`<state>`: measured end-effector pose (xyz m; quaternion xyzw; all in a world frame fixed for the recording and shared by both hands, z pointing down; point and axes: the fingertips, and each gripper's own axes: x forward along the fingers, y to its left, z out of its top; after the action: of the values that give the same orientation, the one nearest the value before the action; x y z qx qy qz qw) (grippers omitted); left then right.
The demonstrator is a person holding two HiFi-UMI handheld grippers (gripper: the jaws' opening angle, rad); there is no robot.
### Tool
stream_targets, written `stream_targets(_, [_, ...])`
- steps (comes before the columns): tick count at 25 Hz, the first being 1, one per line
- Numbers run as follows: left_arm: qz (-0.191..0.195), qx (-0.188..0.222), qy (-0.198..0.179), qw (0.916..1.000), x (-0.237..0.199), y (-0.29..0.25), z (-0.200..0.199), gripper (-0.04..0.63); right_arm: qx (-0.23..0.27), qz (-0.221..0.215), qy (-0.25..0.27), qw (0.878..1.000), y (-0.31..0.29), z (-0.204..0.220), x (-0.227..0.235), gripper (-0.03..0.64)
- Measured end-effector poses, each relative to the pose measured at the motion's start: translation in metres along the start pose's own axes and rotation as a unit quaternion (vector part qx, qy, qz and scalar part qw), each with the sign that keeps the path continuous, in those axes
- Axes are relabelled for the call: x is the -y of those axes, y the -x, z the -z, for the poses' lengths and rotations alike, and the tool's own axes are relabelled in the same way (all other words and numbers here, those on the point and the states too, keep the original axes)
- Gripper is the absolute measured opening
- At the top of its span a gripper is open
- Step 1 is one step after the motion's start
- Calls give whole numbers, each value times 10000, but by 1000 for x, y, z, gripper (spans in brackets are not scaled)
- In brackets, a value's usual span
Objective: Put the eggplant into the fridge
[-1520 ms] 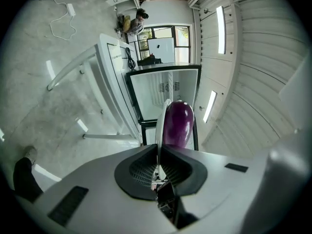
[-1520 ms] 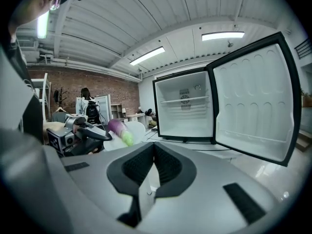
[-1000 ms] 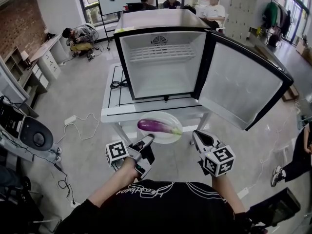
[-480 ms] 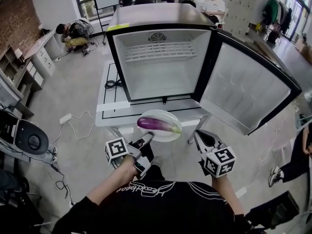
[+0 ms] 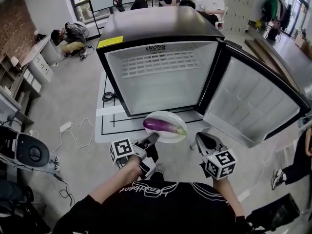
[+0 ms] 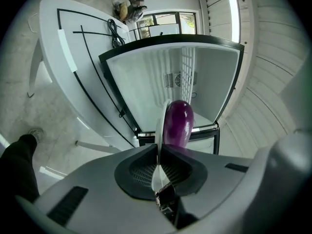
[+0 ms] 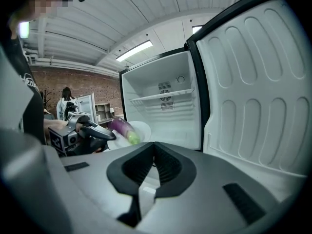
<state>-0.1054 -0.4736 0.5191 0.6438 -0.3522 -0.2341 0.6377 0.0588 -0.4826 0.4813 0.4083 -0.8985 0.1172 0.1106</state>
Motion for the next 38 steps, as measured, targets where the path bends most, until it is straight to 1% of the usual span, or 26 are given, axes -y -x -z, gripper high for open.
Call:
stream_targets(7, [-198,-197,59,9996,-4,-38,-24,26,-67,198,-183,9996,-19,-10,32,8])
stream_targets(10, [-299,-320,-53,9990,-6,-54,-33,26,-121,248,-234,9993,-30,-13,42,8])
stream_targets(14, [-492,-438,-96,9978,-18,-68,-63,26,-212,286,-305,9989,-60,-18,44,8])
stream_targets(17, [-598,-490,-147,9969,-22,-82,-77,26,-259,293,-326,9987,-73,-21,49,8])
stream_targets(22, [-665,-495,-56,9965,-29,-104,-89,26,-362,365,-339,9981,-80,-18,55,8])
stream_targets(27, [-745,-524,-220,9956,-33,-121,-104,26,-355,444,-368,9977,-88,-21,61,8])
stream_targets(38, [-937,-271,-241,9949,-45,-162,-131,26,-529,454,-330,9970,-103,-14,61,8])
